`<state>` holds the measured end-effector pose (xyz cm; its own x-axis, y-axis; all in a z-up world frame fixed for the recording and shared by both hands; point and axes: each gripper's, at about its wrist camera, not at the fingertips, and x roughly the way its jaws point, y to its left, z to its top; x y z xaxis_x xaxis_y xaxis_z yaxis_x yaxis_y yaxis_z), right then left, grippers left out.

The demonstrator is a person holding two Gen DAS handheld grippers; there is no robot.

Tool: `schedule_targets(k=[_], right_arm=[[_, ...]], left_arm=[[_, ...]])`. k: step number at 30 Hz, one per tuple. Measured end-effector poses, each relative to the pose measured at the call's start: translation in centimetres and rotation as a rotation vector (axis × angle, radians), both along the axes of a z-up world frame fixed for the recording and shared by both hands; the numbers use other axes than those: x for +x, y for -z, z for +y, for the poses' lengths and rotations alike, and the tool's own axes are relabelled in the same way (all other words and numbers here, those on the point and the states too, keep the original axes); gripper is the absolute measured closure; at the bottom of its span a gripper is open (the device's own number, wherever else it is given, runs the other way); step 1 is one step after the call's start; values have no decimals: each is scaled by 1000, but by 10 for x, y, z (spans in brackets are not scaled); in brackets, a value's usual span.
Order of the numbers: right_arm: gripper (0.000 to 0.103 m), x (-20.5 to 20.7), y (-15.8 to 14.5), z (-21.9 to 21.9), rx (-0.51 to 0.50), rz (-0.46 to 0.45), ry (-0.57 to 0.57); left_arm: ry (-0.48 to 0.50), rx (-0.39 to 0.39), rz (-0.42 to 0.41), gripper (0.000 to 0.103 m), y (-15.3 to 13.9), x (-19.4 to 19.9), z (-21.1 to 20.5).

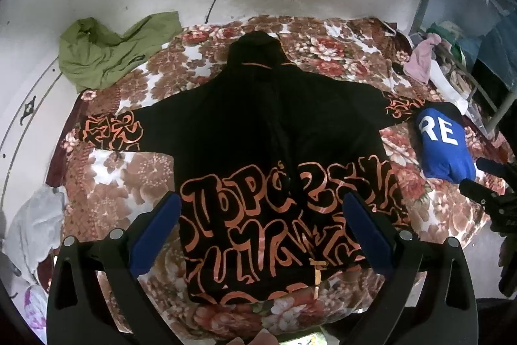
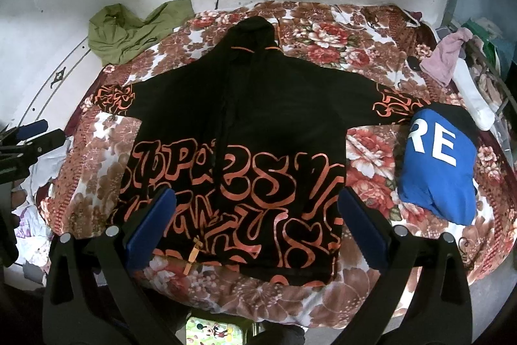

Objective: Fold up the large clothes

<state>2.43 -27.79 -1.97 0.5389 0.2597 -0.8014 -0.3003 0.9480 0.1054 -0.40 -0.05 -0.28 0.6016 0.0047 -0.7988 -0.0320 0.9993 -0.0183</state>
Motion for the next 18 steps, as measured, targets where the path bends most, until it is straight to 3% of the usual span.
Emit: schedule_targets(k=[7, 13, 18], right_arm=[[4, 2, -12, -2, 15, -9, -2], [4, 1, 0, 5, -18, -28, -17], [4, 3, -7, 5, -1, -32, -19]], left_arm=[[1, -6, 12, 5, 7, -2, 5], [18, 17, 9, 5, 6, -2, 4], [17, 22, 10, 5, 4, -2, 1]])
